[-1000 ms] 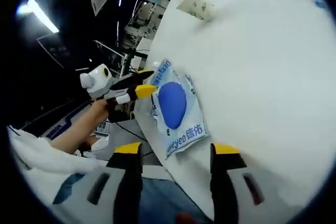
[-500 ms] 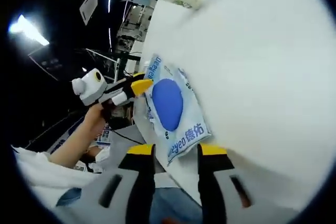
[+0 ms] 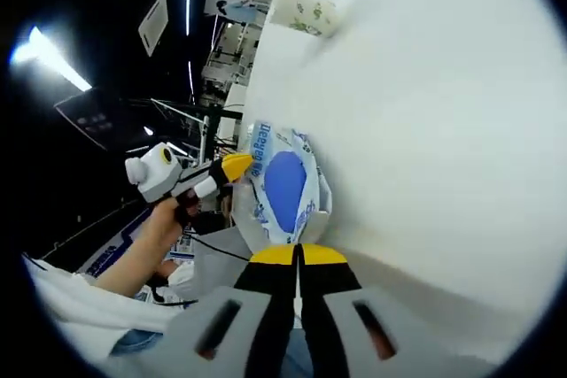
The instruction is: Arrange the tabletop items into an orderly group along one side of the table until the central work area is clear of visible clutter.
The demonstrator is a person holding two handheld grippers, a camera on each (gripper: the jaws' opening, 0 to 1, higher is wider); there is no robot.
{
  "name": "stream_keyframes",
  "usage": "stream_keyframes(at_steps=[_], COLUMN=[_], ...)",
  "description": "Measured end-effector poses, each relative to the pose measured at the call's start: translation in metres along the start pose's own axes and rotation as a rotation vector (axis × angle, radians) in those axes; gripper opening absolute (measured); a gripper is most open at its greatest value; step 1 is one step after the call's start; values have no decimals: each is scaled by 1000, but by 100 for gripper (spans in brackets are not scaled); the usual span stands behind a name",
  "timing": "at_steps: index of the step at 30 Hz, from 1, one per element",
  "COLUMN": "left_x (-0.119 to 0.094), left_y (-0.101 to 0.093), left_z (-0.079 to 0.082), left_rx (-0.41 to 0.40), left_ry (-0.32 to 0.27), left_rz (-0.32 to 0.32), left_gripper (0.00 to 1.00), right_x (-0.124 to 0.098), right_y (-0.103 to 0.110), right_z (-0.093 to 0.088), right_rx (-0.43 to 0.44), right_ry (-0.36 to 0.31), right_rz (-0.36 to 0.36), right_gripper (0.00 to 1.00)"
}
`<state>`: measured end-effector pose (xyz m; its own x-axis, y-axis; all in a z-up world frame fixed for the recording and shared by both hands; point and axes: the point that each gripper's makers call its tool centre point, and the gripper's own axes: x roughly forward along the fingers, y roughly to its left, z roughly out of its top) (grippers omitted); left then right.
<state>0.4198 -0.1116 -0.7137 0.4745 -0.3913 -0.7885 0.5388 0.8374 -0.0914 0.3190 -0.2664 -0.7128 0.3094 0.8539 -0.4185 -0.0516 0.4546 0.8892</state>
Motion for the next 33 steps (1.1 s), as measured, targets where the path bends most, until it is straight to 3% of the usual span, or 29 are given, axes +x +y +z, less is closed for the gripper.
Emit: stream_keyframes(at_steps=[5, 12, 20, 26, 33], left_x=[-9, -20, -12, -6, 2], left_y=[-10, -33, -71, -87, -104], left_z=[17, 47, 76, 93, 119], left_rx=[-46, -168, -151, -165, -164], left_ry=[-78, -212, -266, -298, -328], left_rz=[-7, -53, -107, -152, -187], left_gripper=[0, 0, 0, 0, 0], right_x=[-20, -60, -98, -124, -147], right_y=[10, 23, 23, 10, 2], right_z=[36, 76, 103, 122, 140], right_rx=[-42, -89, -148, -126, -133], right_ry=[-129, -278, -374, -458, -497], right_rz=[17, 22, -19, -49, -73], right_gripper=[0, 0, 0, 0, 0])
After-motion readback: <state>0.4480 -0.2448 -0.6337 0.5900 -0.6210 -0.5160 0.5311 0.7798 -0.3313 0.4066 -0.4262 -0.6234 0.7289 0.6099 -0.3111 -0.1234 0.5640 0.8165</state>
